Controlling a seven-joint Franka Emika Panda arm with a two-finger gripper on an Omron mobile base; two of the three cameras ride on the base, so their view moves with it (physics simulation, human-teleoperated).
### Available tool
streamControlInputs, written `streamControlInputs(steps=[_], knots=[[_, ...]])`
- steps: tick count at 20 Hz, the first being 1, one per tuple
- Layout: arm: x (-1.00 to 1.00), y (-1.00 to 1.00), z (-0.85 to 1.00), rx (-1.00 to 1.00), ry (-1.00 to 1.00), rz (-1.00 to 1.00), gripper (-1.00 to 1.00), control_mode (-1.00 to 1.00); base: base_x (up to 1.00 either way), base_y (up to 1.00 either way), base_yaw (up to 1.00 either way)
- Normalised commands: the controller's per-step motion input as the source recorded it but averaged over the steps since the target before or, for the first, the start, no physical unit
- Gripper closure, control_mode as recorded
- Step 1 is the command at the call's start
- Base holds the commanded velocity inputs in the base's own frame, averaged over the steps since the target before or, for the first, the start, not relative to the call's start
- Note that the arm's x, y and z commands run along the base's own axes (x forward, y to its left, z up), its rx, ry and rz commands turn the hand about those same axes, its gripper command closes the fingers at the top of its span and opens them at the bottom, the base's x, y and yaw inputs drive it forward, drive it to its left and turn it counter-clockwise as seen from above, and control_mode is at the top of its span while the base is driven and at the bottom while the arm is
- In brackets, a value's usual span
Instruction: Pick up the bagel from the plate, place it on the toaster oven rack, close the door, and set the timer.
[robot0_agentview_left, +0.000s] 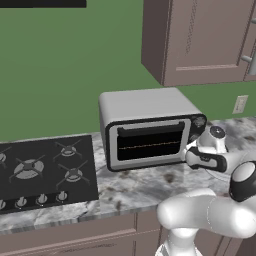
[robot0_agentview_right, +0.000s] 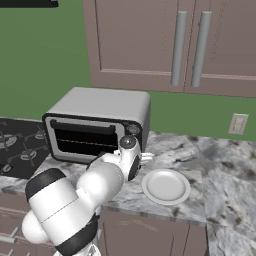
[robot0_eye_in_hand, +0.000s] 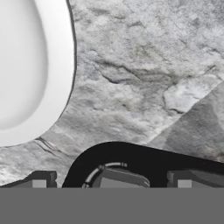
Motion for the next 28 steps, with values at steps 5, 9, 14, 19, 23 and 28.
streamControlInputs(steps=[5, 9, 14, 19, 23, 28], knots=[[0.01, 0.00, -0.26, 0.00, 0.05, 0.00, -1.00, -1.00, 0.00, 0.00, 0.00], [0.04, 0.00, -0.21, 0.00, 0.05, 0.00, -1.00, -1.00, 0.00, 0.00, 0.00], [0.02, 0.00, -0.05, 0.00, 0.00, 0.00, -1.00, -1.00, 0.00, 0.00, 0.00], [0.11, 0.00, 0.00, 0.00, 0.00, -0.01, 1.00, -1.00, 0.00, 0.00, 0.00], [0.23, -0.20, 0.17, 0.05, 0.01, 0.00, 1.00, -1.00, 0.00, 0.00, 0.00], [0.16, -0.55, 0.42, 0.18, 0.04, 0.00, 1.00, -1.00, 0.00, 0.00, 0.00]])
